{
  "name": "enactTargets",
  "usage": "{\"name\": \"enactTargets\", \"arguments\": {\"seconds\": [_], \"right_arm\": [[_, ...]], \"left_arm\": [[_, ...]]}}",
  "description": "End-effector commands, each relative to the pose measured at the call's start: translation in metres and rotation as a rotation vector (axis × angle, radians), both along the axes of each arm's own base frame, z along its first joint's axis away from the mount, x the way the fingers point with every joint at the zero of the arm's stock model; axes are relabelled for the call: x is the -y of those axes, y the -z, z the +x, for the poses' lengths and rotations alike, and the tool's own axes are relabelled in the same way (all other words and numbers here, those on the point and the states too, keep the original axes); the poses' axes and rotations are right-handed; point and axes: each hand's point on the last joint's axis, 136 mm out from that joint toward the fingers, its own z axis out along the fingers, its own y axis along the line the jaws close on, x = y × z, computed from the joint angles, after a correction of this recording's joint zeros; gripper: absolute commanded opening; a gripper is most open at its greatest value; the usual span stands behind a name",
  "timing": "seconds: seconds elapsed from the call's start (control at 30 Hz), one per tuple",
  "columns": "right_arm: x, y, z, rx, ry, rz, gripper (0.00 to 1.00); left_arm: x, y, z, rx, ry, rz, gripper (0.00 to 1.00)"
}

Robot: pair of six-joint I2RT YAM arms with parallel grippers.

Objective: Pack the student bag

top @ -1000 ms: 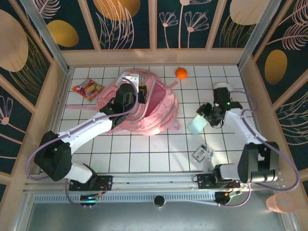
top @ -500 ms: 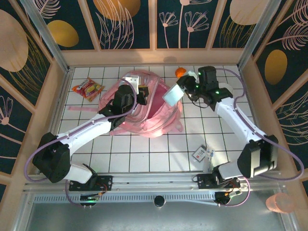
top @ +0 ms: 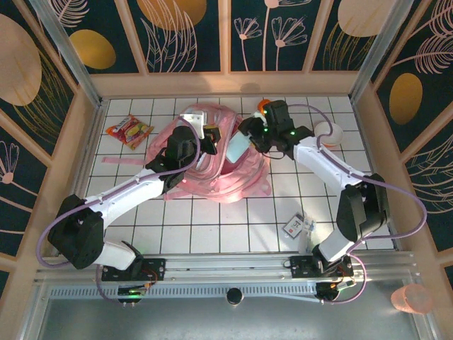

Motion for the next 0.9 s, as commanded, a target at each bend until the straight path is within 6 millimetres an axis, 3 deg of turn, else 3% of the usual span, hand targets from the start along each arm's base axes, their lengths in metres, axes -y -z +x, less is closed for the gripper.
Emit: {"name": "enactTargets", "arguments": {"seconds": [0.0, 0.17, 0.27, 0.4, 0.43, 0.63, 0.73, 0.87], "right_arm": [[-0.030, -0.017, -0.015, -0.010, -0.074, 0.056, 0.58], [-0.043, -0.012, -0.036, -0.055, -0.129, 0.096, 0.70], [-0.031, -0.015, -0.040, -0.046, -0.123, 0.055, 0.79], [-0.010, -0.027, -0.047, -0.019, -0.131, 0.018, 0.81], [0.007, -0.029, -0.042, -0.015, -0.096, 0.006, 0.81], [0.063, -0.031, -0.053, -0.013, -0.035, -0.058, 0.78], [0.115, -0.006, -0.070, -0.107, 0.061, -0.134, 0.78], [0.185, 0.055, -0.129, -0.381, 0.162, -0.360, 0.78]], "left_arm": [[-0.004, -0.104, -0.002, 0.265, -0.012, -0.210, 0.00], [-0.006, -0.107, -0.003, 0.274, -0.018, -0.215, 0.00], [-0.007, -0.110, -0.004, 0.283, -0.018, -0.215, 0.00], [-0.008, -0.111, -0.004, 0.290, -0.020, -0.206, 0.00], [-0.008, -0.111, -0.004, 0.291, -0.020, -0.204, 0.00], [-0.009, -0.111, -0.005, 0.294, -0.019, -0.202, 0.00], [-0.009, -0.107, -0.004, 0.284, -0.022, -0.187, 0.00], [-0.010, -0.102, -0.003, 0.267, -0.033, -0.171, 0.00]]}}
